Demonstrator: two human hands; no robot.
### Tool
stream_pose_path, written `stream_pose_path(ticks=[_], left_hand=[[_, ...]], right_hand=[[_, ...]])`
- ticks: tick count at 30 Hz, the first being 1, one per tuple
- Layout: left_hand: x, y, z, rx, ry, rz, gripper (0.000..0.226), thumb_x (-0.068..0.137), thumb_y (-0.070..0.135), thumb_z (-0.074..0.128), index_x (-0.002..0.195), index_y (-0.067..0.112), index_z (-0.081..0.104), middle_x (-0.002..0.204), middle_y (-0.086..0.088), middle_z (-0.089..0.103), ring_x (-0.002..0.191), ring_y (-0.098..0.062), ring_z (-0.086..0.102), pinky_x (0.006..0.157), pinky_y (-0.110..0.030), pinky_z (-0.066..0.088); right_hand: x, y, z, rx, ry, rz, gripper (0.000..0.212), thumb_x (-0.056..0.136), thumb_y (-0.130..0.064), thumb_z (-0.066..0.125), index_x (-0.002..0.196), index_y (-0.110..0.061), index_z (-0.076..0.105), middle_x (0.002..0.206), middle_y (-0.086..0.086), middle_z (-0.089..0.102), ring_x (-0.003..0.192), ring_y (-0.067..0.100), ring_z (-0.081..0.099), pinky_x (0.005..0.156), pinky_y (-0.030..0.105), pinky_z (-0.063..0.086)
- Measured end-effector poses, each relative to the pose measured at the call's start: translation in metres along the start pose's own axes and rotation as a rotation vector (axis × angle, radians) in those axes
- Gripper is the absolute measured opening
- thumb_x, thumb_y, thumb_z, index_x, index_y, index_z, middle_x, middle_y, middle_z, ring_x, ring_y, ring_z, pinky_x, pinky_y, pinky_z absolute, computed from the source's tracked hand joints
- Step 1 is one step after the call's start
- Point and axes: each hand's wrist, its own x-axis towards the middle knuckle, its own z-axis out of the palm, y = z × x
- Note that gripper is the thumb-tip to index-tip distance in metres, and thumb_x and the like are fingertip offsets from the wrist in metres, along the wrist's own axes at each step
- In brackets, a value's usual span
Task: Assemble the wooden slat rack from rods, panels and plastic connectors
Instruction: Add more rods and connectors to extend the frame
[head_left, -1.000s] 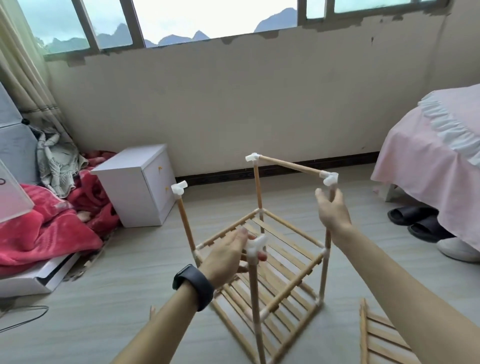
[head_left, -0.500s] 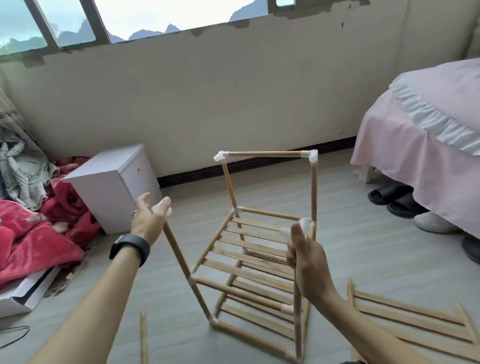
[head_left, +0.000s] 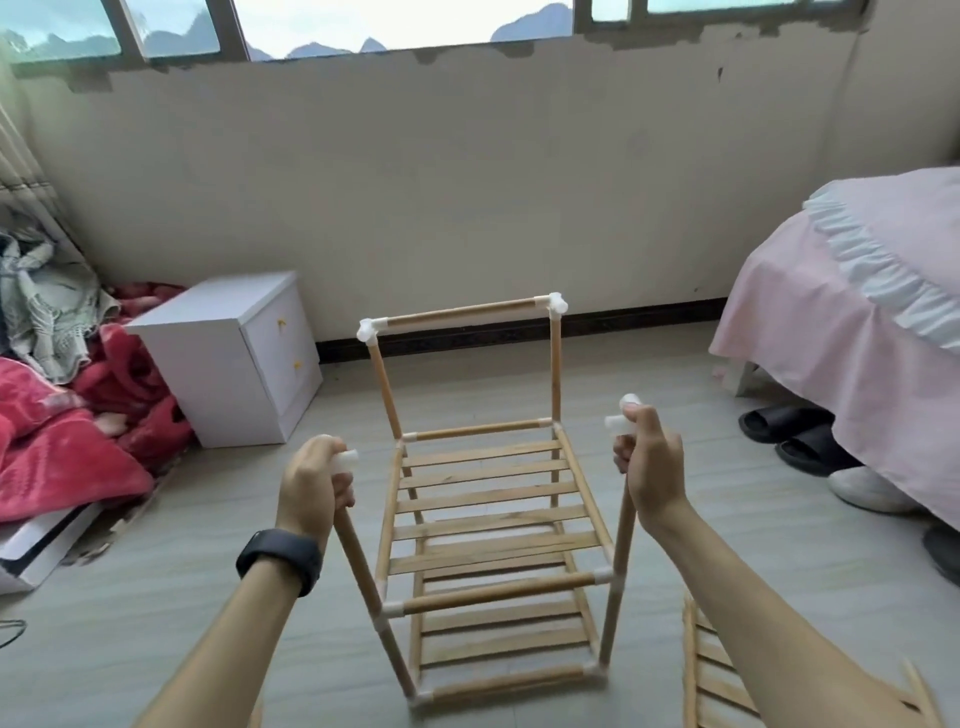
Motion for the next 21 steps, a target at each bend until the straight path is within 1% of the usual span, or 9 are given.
stream_pose_path(ticks=[2, 6, 11, 12, 14, 16, 18, 19, 21], left_hand=[[0.004, 0.000, 0.004, 0.010, 0.024, 0.012, 0.018, 0.091, 0.025, 0.047, 0.077, 0.014, 0.051, 0.046, 0.008, 0.040, 0.040, -0.010, 0.037, 0.051, -0.031, 0.036], [0.001, -0.003, 0.008, 0.030, 0.040, 0.047, 0.020, 0.092, 0.023, 0.043, 0.075, 0.014, 0.050, 0.046, 0.009, 0.041, 0.041, -0.009, 0.037, 0.047, -0.029, 0.034], [-0.006, 0.000, 0.004, 0.011, -0.056, 0.044, 0.020, 0.096, 0.026, 0.044, 0.079, 0.015, 0.049, 0.049, 0.008, 0.041, 0.047, -0.013, 0.035, 0.048, -0.028, 0.034], [-0.009, 0.001, 0.002, 0.009, -0.091, 0.035, 0.024, 0.098, 0.033, 0.044, 0.083, 0.015, 0.050, 0.051, 0.007, 0.044, 0.050, -0.014, 0.037, 0.050, -0.027, 0.037], [-0.016, 0.002, -0.006, -0.004, -0.140, -0.007, 0.047, 0.101, 0.057, 0.034, 0.098, 0.014, 0.054, 0.061, 0.000, 0.053, 0.056, -0.015, 0.049, 0.060, -0.028, 0.045], [-0.022, -0.008, -0.020, 0.008, -0.126, -0.025, 0.074, 0.090, 0.077, 0.020, 0.114, 0.018, 0.057, 0.079, -0.005, 0.067, 0.073, -0.019, 0.064, 0.074, -0.034, 0.049], [-0.025, -0.029, -0.041, 0.076, -0.075, -0.052, 0.077, 0.083, 0.079, 0.021, 0.121, 0.022, 0.057, 0.099, -0.006, 0.071, 0.094, -0.021, 0.067, 0.082, -0.041, 0.049], [-0.027, -0.043, -0.052, 0.123, -0.051, -0.092, 0.073, 0.085, 0.077, 0.024, 0.122, 0.022, 0.056, 0.105, -0.006, 0.070, 0.099, -0.021, 0.065, 0.085, -0.042, 0.048], [-0.032, -0.080, -0.075, 0.227, -0.032, -0.201, 0.059, 0.097, 0.067, 0.033, 0.125, 0.019, 0.053, 0.114, -0.006, 0.066, 0.104, -0.021, 0.061, 0.090, -0.044, 0.046]], right_hand=[[-0.002, 0.006, 0.002, -0.013, 0.021, -0.024, 0.038, 0.085, -0.049, 0.051, 0.060, -0.020, 0.047, 0.049, -0.006, 0.039, 0.044, 0.006, 0.036, 0.045, 0.020, 0.032], [-0.003, 0.011, 0.003, -0.055, 0.102, -0.092, 0.044, 0.090, -0.048, 0.047, 0.057, -0.019, 0.047, 0.044, -0.008, 0.041, 0.042, 0.005, 0.038, 0.048, 0.025, 0.033], [-0.007, 0.009, 0.002, -0.063, 0.112, -0.126, 0.048, 0.090, -0.055, 0.046, 0.059, -0.018, 0.045, 0.047, -0.008, 0.040, 0.044, 0.007, 0.037, 0.050, 0.028, 0.032], [-0.010, 0.009, 0.000, -0.091, 0.105, -0.137, 0.051, 0.091, -0.058, 0.045, 0.063, -0.016, 0.046, 0.050, -0.005, 0.042, 0.047, 0.009, 0.039, 0.052, 0.029, 0.033], [-0.019, 0.016, -0.004, -0.175, 0.101, -0.144, 0.063, 0.090, -0.072, 0.042, 0.078, -0.012, 0.049, 0.064, 0.003, 0.045, 0.057, 0.015, 0.042, 0.055, 0.031, 0.037], [-0.034, 0.038, -0.011, -0.279, 0.183, -0.127, 0.071, 0.084, -0.078, 0.049, 0.090, -0.007, 0.047, 0.079, 0.010, 0.048, 0.069, 0.022, 0.047, 0.064, 0.037, 0.043], [-0.055, 0.065, -0.012, -0.442, 0.286, -0.102, 0.060, 0.079, -0.067, 0.062, 0.093, -0.010, 0.046, 0.091, 0.008, 0.049, 0.084, 0.026, 0.049, 0.074, 0.045, 0.045], [-0.067, 0.077, -0.009, -0.520, 0.256, -0.092, 0.050, 0.079, -0.057, 0.068, 0.093, -0.015, 0.046, 0.092, 0.003, 0.048, 0.087, 0.025, 0.049, 0.077, 0.046, 0.046], [-0.090, 0.098, 0.005, -0.650, 0.051, -0.126, 0.031, 0.084, -0.032, 0.076, 0.095, -0.022, 0.050, 0.093, -0.005, 0.049, 0.090, 0.019, 0.049, 0.080, 0.041, 0.046]])
